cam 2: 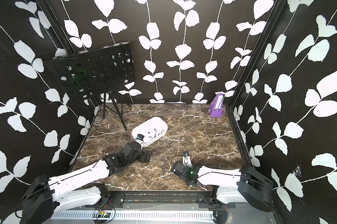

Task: Put the socket on the desktop into the storage box
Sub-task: Pick up the socket head from the center of the board.

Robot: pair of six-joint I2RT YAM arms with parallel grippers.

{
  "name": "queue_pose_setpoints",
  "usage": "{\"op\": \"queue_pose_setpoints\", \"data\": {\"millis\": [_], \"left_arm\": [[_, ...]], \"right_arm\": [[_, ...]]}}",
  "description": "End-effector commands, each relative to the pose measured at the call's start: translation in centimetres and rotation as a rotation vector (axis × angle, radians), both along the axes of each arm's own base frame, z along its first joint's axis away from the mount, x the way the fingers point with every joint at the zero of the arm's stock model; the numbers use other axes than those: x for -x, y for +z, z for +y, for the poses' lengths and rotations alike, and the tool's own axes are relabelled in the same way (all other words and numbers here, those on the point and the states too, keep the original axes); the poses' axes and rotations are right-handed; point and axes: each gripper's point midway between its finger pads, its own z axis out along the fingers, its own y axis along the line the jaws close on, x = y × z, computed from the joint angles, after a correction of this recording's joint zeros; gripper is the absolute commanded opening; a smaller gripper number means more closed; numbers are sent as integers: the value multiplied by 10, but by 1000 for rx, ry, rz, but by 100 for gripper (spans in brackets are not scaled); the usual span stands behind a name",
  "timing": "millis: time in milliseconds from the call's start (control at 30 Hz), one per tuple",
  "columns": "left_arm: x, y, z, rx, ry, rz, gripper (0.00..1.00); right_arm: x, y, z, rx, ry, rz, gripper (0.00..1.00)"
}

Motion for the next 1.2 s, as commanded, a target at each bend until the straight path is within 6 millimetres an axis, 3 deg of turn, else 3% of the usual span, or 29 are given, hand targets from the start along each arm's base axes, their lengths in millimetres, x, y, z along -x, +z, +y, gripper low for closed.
{"op": "queue_pose_setpoints", "data": {"millis": [0, 400, 867, 1033, 1167], "left_arm": [[3, 0, 4, 1, 7, -1, 93], [3, -1, 4, 1, 6, 2, 93], [3, -1, 4, 0, 8, 2, 93], [2, -1, 4, 0, 10, 0, 93], [2, 1, 7, -5, 20, -8, 93]], "right_arm": [[-5, 0, 1, 10, -13, -24, 42], [-2, -14, 3, 1, -16, 8, 25], [3, -23, -1, -6, -26, 33, 14], [4, -21, 0, -24, -23, 35, 8], [2, -3, 1, -28, -2, 18, 3]]}}
